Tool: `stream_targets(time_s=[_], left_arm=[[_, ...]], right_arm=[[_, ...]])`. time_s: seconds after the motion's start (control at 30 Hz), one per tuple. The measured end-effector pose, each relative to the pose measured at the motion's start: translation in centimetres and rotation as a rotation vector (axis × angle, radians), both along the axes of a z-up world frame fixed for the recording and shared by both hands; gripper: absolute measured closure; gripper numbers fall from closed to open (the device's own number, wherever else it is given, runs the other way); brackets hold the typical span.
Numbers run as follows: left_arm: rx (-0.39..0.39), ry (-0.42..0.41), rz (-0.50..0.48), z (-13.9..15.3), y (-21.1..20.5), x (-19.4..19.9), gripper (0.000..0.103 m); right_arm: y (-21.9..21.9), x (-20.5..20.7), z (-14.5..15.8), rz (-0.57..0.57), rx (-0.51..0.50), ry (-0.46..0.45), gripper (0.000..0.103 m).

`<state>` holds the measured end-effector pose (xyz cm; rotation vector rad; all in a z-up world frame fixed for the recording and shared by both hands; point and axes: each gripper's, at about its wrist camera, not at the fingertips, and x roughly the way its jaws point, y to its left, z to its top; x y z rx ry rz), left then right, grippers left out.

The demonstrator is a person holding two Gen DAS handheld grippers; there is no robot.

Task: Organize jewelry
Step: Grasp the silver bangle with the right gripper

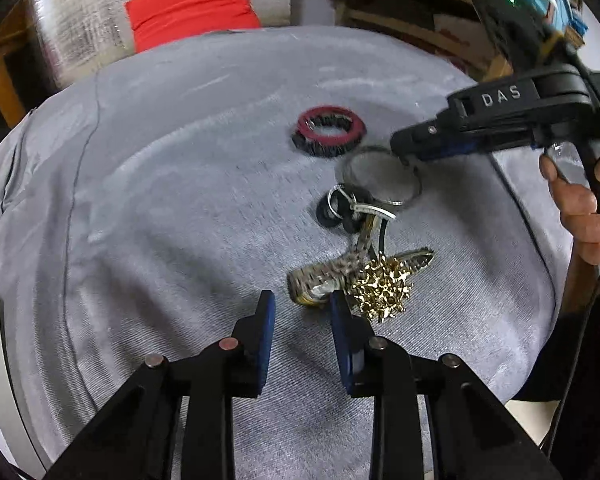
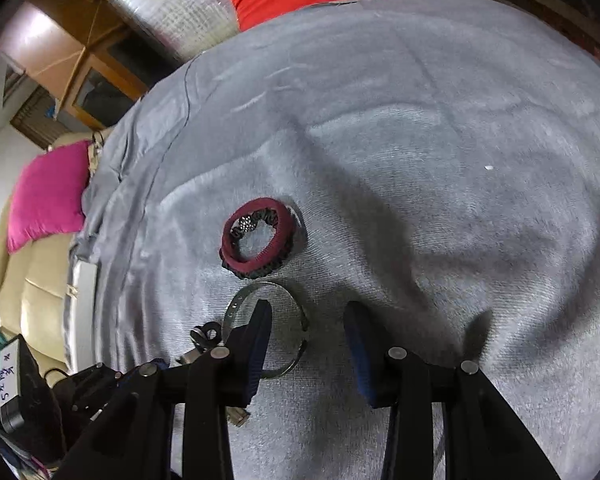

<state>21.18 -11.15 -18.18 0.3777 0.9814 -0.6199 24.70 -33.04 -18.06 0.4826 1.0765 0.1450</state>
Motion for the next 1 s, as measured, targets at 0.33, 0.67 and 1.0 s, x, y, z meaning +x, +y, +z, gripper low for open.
stream_targets(time_s=[0.33,0.67,1.0], left_arm=[[-0.001,-0.010,-0.048,-0.6,-1.3,1.0,0.074],[-0.044,0.002,0.004,-0.8,-2.1,2.5,0.081],[-0.135,0.089,0.075,-0.5,-0.7,4.0,0.087]], right_arm=[[2.3,1.1,-0.2,0.059,-0.171,-0.021,0.079],[1.4,0.5,0.1,0.043,-0.201,-0.035,0.100],[0.6,0.3,0.1,0.014,-0.166,-0.016,0.100]])
